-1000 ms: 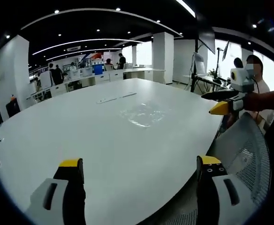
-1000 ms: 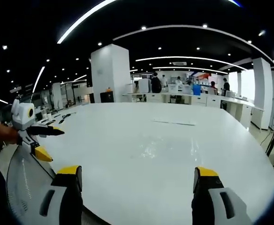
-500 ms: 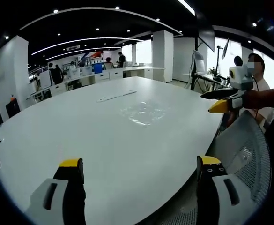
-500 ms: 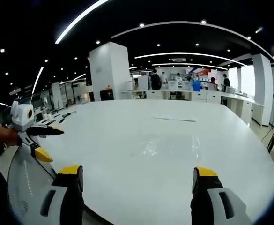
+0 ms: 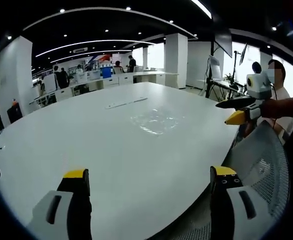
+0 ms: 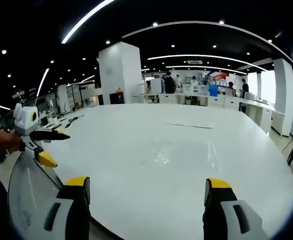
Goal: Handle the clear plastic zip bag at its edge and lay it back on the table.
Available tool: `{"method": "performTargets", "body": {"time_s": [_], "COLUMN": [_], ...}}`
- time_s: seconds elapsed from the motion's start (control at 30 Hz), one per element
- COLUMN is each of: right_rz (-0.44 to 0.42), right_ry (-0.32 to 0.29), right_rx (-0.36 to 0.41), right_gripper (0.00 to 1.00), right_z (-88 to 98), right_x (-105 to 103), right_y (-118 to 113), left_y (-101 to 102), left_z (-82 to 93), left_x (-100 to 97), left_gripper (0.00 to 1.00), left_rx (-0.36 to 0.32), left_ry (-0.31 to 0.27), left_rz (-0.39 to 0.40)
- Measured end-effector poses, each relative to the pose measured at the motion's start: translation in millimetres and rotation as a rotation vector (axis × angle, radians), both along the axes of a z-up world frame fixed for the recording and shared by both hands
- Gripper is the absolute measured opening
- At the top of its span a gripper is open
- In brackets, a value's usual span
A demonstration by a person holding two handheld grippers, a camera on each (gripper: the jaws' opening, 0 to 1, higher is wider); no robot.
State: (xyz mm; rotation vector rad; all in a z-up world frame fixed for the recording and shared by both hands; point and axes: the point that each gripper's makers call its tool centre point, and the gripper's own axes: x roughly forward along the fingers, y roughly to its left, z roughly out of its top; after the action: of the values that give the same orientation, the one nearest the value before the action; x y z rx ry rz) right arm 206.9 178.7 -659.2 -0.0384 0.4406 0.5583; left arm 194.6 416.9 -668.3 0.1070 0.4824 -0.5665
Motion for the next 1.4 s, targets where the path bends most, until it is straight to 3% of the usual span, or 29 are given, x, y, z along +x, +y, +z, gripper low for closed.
{"method": "performTargets", "body": {"time_s": [0.9,1.4], "right_rz": [0.031,0.072], "right_ry": [0.006,0.005], "right_rx": [-0.039,-0.057], "right_gripper": [0.91,0.86], "right_z": [-3.8,-0.4], "right_x": [7.3,17.1], "right_y": [6.6,23.8], "left_y": [-9.4,-8.8], "left_z": [0.6,-1.7], "left_x": [5.7,5.8], "left_gripper": [0.94,0.97], "left_rx": [0.061,0.062], "left_ry": [-0.01,-0.009], "left_rz": [-0.074,-0.092]}}
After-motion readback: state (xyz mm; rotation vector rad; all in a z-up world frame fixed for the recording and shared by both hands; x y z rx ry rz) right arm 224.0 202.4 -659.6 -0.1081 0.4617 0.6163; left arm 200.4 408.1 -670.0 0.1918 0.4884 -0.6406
